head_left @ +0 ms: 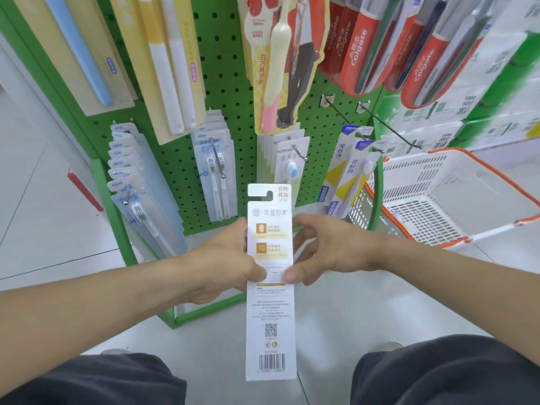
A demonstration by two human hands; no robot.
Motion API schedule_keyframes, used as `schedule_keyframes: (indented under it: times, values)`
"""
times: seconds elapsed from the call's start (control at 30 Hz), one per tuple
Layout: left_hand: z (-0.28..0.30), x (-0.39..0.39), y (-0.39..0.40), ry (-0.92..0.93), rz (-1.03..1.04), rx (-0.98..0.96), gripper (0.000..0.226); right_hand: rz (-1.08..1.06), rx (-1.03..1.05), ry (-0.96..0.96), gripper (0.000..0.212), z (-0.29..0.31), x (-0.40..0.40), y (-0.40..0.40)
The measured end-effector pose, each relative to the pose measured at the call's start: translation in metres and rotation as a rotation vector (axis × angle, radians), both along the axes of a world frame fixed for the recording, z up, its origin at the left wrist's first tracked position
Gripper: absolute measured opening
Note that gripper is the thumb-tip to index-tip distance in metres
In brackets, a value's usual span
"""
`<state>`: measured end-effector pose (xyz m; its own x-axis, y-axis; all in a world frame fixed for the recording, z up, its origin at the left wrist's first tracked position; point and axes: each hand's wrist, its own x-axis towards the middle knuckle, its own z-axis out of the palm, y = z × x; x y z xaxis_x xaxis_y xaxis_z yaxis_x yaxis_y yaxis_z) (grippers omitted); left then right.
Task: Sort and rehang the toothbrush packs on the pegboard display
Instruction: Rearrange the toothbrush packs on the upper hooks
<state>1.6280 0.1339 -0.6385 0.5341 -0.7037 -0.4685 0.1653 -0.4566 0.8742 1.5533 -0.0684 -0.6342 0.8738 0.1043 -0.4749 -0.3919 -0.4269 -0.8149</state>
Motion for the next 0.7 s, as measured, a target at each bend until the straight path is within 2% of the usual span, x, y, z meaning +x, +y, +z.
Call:
schedule_keyframes:
  times: [0.07, 0.17, 0.23, 0.3, 0.33, 0.4, 0.47, 0.6, 0.7]
  values:
    - [0.003, 0.002, 0.002, -0.037, -0.076, -0.024, 0.073, 0.003, 0.055, -0.135, 0.08, -0.001, 0.0, 0.0]
    - [0.005, 0.0, 0.003, -0.109, -0.158, -0.049, 0.074, -0.103, 0.155, -0.277, 0.073, 0.004, 0.004, 0.0]
    - [0.006, -0.003, 0.003, -0.161, -0.236, -0.047, 0.081, -0.183, 0.182, -0.348, 0.053, 0.008, 0.007, 0.0]
    - [0.007, -0.005, 0.004, -0.184, -0.28, -0.035, 0.087, -0.197, 0.147, -0.371, 0.022, 0.012, 0.008, 0.001]
    - [0.006, -0.005, 0.005, -0.189, -0.288, -0.03, 0.085, -0.201, 0.134, -0.359, 0.023, 0.011, 0.008, 0.002]
    - [0.005, -0.005, 0.006, -0.168, -0.273, -0.016, 0.074, -0.221, 0.13, -0.334, 0.043, 0.011, 0.008, 0.003]
    - [0.003, -0.006, 0.006, -0.103, -0.233, -0.008, 0.066, -0.247, 0.133, -0.328, 0.05, 0.01, 0.007, 0.004]
    - [0.007, -0.009, 0.005, 0.027, -0.143, -0.075, 0.068, -0.267, 0.119, -0.326, 0.027, 0.005, 0.007, 0.005]
    - [0.011, -0.005, 0.003, 0.051, -0.058, -0.137, 0.071, -0.216, 0.145, -0.198, 0.06, 0.005, 0.006, 0.008]
